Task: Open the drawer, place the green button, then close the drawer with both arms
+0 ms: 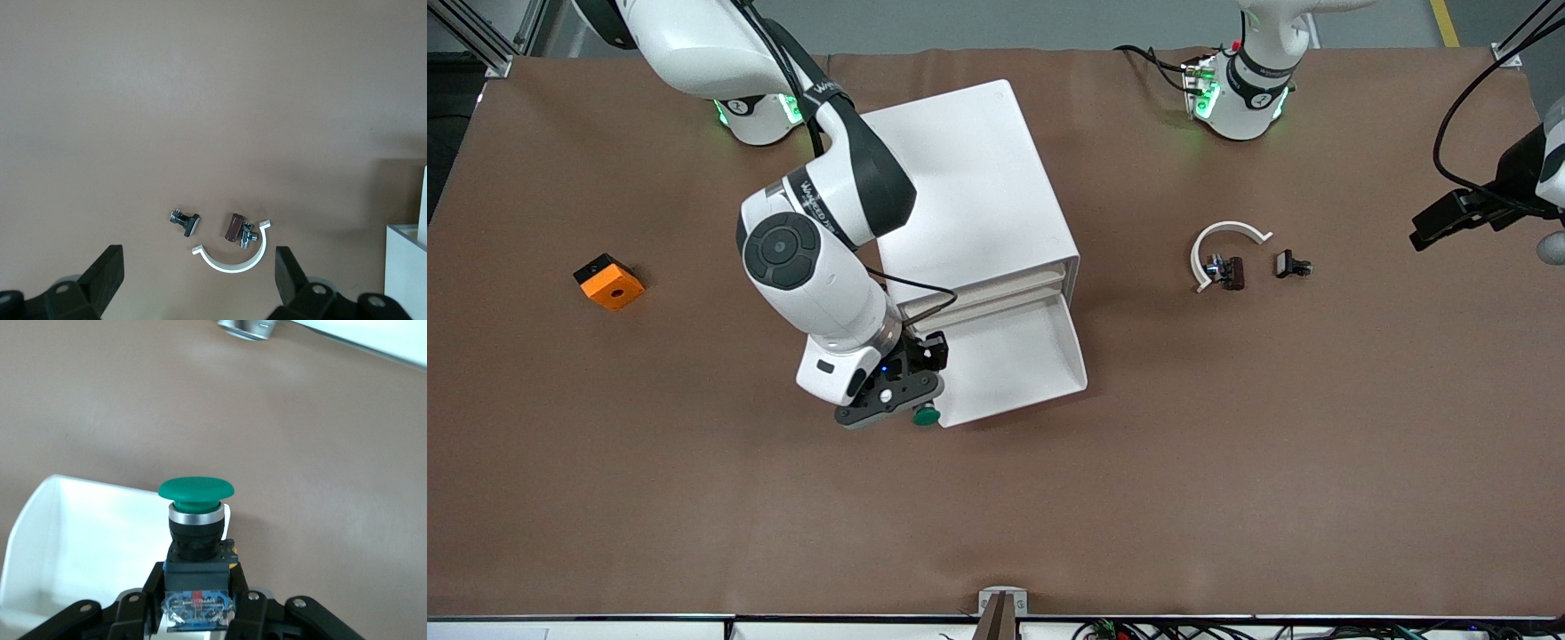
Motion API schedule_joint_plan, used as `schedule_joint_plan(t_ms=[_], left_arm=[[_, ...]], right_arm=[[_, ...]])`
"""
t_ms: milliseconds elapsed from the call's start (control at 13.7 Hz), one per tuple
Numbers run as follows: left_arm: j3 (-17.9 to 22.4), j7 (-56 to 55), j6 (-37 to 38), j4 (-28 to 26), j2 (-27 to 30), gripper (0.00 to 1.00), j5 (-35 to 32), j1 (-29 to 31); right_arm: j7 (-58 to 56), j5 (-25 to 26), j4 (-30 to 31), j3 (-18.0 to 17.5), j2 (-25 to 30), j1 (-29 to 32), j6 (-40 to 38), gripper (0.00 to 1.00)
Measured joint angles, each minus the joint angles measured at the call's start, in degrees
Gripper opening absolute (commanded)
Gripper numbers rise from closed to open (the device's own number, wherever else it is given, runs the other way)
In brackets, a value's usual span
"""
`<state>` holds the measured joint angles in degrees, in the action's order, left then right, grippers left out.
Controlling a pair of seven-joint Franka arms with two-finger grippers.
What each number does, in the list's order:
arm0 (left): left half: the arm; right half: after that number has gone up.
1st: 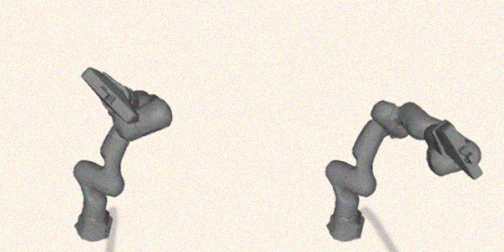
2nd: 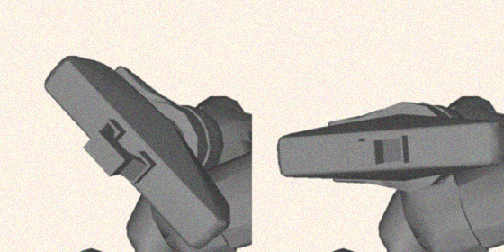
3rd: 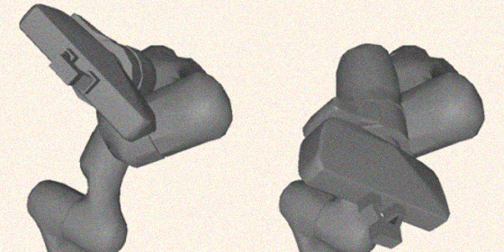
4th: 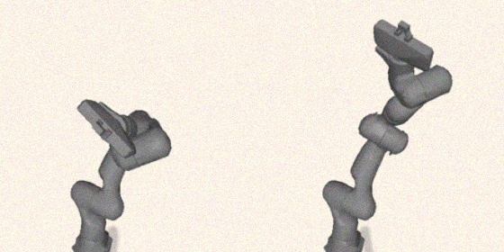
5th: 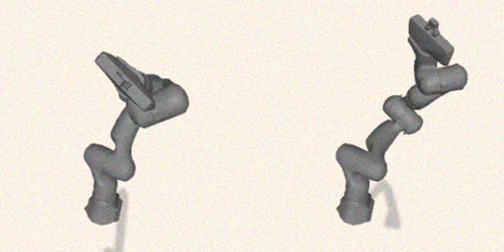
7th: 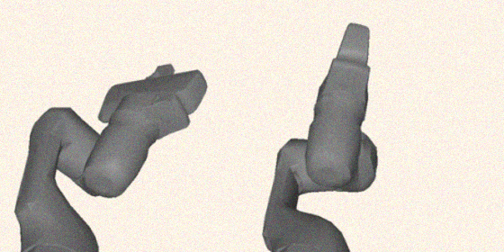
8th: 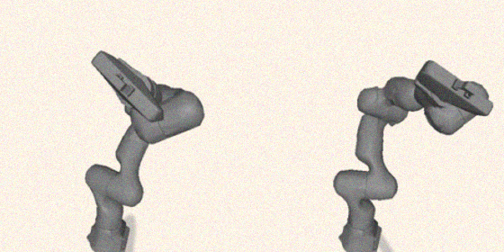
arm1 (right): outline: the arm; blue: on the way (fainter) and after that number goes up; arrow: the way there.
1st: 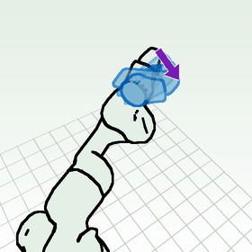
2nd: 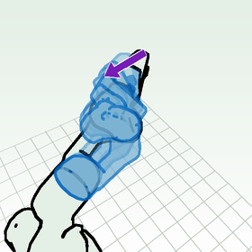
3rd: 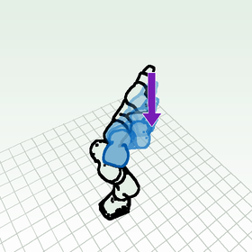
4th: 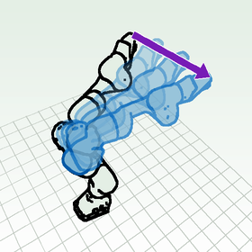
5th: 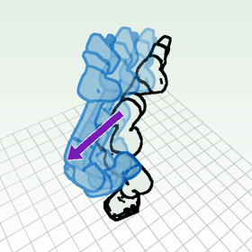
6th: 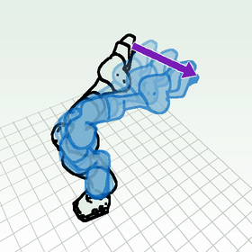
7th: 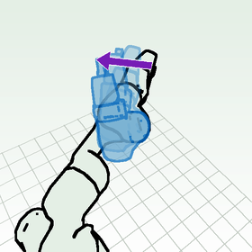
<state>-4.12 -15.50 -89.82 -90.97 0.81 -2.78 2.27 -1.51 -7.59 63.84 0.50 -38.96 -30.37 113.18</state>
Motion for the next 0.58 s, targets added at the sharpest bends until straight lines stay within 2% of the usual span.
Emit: schedule_joint_plan(t_ms=[364,583], left_arm=[[0.4,0.1,-0.7,-0.2,-0.2,1.00,0.0,0.9],[0.4,0.1,-2.1,-0.3,-0.7,1.00,0.0,1.0]], right_arm=[[-33.8,0.0,-2.3,0.1,-3.7,-2.7,1.8,0.00],[-48.0,0.0,-4.3,0.3,-6.5,-3.3,1.9,0.00]])
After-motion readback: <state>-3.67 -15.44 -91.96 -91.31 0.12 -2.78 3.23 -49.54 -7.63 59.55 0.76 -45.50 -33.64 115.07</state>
